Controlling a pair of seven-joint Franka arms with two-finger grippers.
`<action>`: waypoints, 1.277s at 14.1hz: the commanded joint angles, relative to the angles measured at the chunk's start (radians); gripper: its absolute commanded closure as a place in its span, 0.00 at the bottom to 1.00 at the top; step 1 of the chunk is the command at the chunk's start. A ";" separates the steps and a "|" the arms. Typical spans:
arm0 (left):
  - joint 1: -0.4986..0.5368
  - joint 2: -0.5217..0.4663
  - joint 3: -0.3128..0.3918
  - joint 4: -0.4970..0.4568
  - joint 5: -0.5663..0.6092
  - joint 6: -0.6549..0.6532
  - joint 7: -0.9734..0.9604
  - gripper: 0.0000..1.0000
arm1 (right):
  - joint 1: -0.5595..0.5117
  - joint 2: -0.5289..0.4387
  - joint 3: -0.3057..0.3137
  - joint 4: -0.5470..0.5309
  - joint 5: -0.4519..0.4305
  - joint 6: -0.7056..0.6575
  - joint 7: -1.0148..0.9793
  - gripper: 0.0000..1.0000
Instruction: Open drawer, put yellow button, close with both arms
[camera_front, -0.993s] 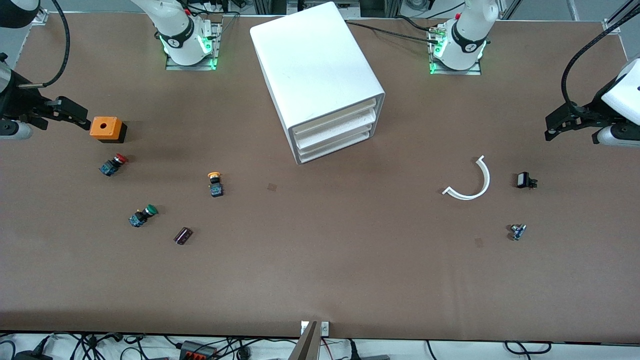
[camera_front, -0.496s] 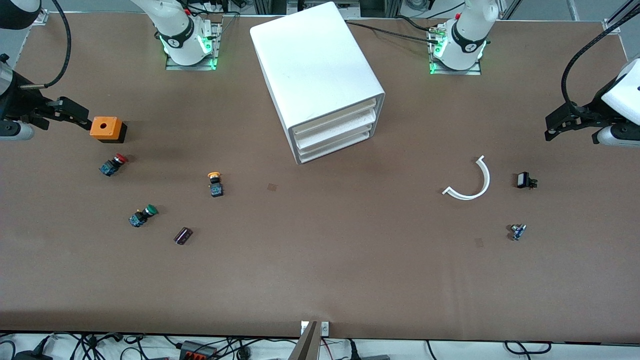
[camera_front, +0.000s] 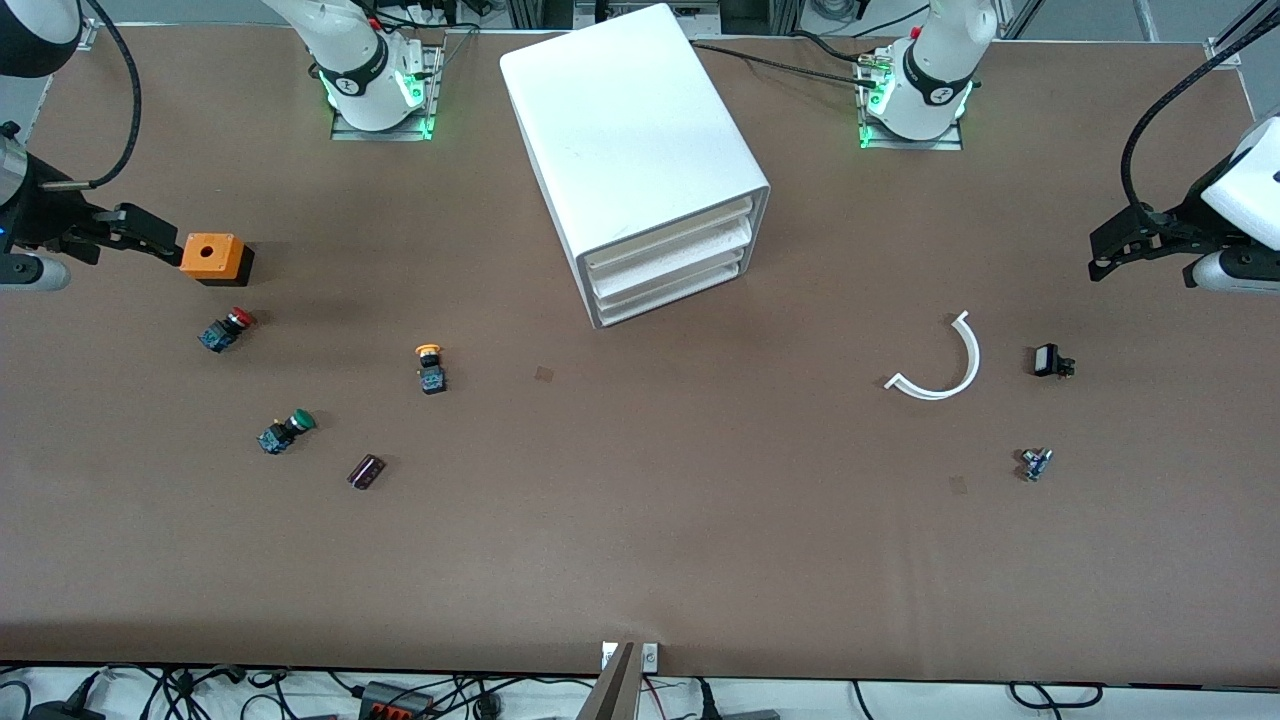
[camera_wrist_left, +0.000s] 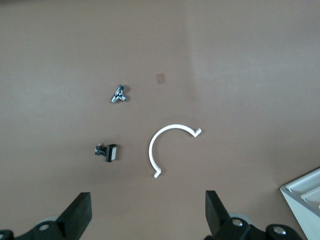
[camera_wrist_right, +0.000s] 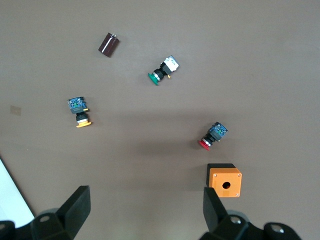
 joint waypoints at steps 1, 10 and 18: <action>0.001 0.049 -0.008 0.029 0.017 -0.048 0.006 0.00 | -0.023 -0.009 0.005 -0.004 0.009 -0.008 -0.020 0.00; -0.034 0.137 -0.010 0.030 0.013 -0.061 0.020 0.00 | -0.016 0.015 0.008 -0.002 0.021 0.004 -0.019 0.00; -0.091 0.146 -0.105 0.029 -0.120 -0.139 0.188 0.00 | 0.104 0.106 0.019 -0.001 0.045 0.050 -0.011 0.00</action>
